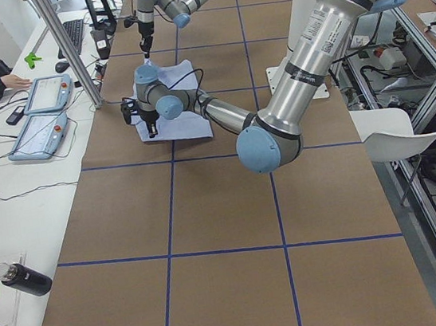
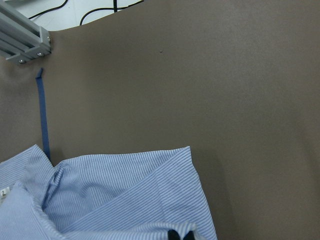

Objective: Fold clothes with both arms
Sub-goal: 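Raise both grippers away from the folded shirt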

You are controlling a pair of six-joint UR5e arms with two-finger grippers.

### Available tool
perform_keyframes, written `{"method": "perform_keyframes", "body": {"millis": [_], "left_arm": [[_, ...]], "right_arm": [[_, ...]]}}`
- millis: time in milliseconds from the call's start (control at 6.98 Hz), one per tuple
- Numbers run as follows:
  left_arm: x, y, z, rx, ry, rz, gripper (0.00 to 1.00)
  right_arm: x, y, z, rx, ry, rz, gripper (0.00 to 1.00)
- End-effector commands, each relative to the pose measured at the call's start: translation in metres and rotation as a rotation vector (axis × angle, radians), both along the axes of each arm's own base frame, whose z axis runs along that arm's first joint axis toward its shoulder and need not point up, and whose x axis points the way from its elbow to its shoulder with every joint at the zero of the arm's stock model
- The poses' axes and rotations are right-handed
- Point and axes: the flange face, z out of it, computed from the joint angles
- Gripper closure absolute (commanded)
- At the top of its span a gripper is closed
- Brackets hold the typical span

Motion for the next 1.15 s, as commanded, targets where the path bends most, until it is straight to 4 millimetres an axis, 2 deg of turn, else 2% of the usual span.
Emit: {"method": "perform_keyframes", "body": {"millis": [0, 143, 430, 573, 716, 1003], "left_arm": [[0.002, -0.003, -0.011, 0.011, 0.007, -0.004, 0.01], [0.001, -0.003, -0.01, 0.012, 0.004, -0.002, 0.0], [-0.016, -0.011, -0.012, 0.012, 0.008, -0.022, 0.0], [-0.021, -0.01, -0.019, 0.018, 0.013, -0.026, 0.0], [-0.024, -0.006, -0.03, 0.03, 0.025, -0.027, 0.0], [-0.027, -0.001, -0.04, 0.037, 0.036, -0.032, 0.0]], "right_arm": [[-0.003, 0.0, 0.0, 0.011, 0.012, 0.01, 0.01], [-0.002, -0.001, 0.002, 0.011, 0.015, 0.01, 0.0], [0.0, 0.002, 0.0, 0.008, 0.002, -0.004, 0.0], [0.005, 0.017, 0.007, 0.008, -0.007, -0.007, 0.0], [0.001, 0.046, 0.018, 0.008, -0.011, -0.032, 0.0], [-0.004, 0.085, 0.053, -0.014, 0.006, -0.07, 0.0]]}}
